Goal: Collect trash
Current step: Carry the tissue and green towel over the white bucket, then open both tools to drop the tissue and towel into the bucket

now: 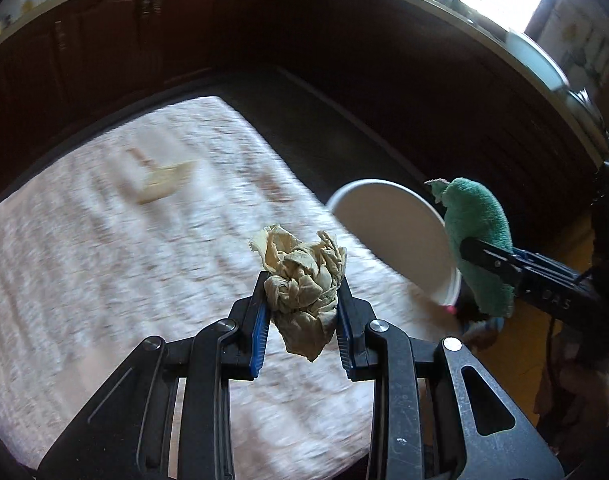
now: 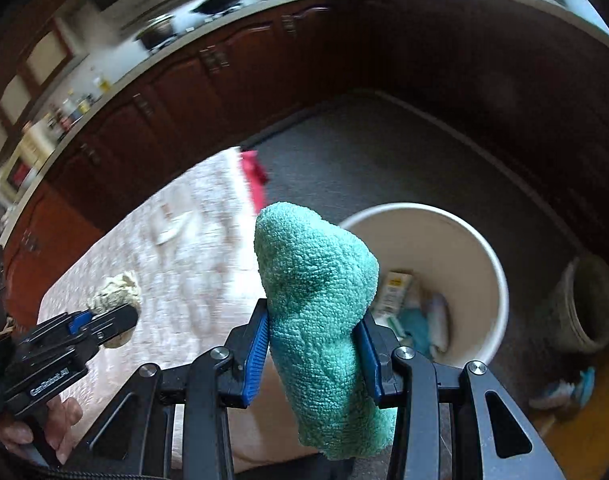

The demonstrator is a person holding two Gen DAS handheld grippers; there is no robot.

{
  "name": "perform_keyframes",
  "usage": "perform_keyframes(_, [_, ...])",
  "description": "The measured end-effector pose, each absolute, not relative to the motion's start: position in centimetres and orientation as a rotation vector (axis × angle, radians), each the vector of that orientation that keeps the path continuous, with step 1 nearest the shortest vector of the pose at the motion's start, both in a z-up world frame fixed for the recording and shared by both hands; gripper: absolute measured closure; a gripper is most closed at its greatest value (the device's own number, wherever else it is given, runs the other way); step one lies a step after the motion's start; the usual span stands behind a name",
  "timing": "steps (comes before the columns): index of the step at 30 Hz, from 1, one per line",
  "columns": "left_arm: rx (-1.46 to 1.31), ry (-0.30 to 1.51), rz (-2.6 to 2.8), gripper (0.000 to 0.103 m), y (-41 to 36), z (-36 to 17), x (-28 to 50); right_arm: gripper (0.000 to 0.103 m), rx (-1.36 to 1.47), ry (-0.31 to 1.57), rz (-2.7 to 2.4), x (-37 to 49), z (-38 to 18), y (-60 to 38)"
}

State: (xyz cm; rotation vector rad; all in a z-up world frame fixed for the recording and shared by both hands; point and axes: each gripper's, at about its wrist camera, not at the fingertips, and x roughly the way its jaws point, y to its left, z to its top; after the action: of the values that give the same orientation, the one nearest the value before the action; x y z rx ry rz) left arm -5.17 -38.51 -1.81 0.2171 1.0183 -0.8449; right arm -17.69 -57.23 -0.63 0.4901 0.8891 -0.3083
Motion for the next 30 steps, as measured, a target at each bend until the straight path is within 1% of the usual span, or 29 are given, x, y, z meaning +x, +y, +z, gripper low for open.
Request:
perform_keyframes(5, [0.239,1.033,-0.905,0.077,-42.2,-2.2,-6.1,0.064,0.545,0.906,-0.388,-19.6,-2.3,-60.5])
perform_keyframes(13, [0.289,1.061,-0.957,0.076,-47.2,-3.4,-7.1,0.064,0.630,0.943,-0.441,-20.2,-5.6,-63.9])
perform_keyframes(21, [0.324,1.082,-0.978,0.075,-50.0,-5.1,-7.3,0.064,0.689,0.961,-0.475,-19.7,-7.6,-65.4])
perform_keyframes(23, [0.321,1.088,-0.985,0.069,-50.4,-5.4,-7.1,0.062,0.700,0.961,-0.483,-19.7,-8.0,-65.9])
perform_keyframes(24, [0.318,1.093,-0.985,0.066,-50.5,-5.5,-7.0,0.056,0.696,0.962,-0.492,-19.7,-8.2,-66.0])
perform_keyframes(25, [0.315,1.095,-0.983,0.061,-50.4,-5.7,-6.9,0.050,0.690,0.958,-0.500,-19.6,-8.3,-66.2])
perform_keyframes(26, [0.314,1.096,-0.982,0.057,-50.5,-5.8,-6.8,0.050,0.685,0.952,-0.506,-19.6,-8.3,-66.3])
perform_keyframes(27, [0.312,1.097,-0.986,0.055,-50.5,-5.9,-6.7,0.050,0.682,0.947,-0.508,-19.6,-8.3,-66.4])
perform_keyframes(29, [0.314,1.092,-0.984,0.047,-50.5,-5.9,-6.6,0.049,0.683,0.943,-0.513,-19.9,-8.3,-66.4])
perform_keyframes(30, [0.316,1.089,-0.981,0.045,-50.5,-6.0,-6.7,0.048,0.684,0.945,-0.516,-20.0,-8.4,-66.4])
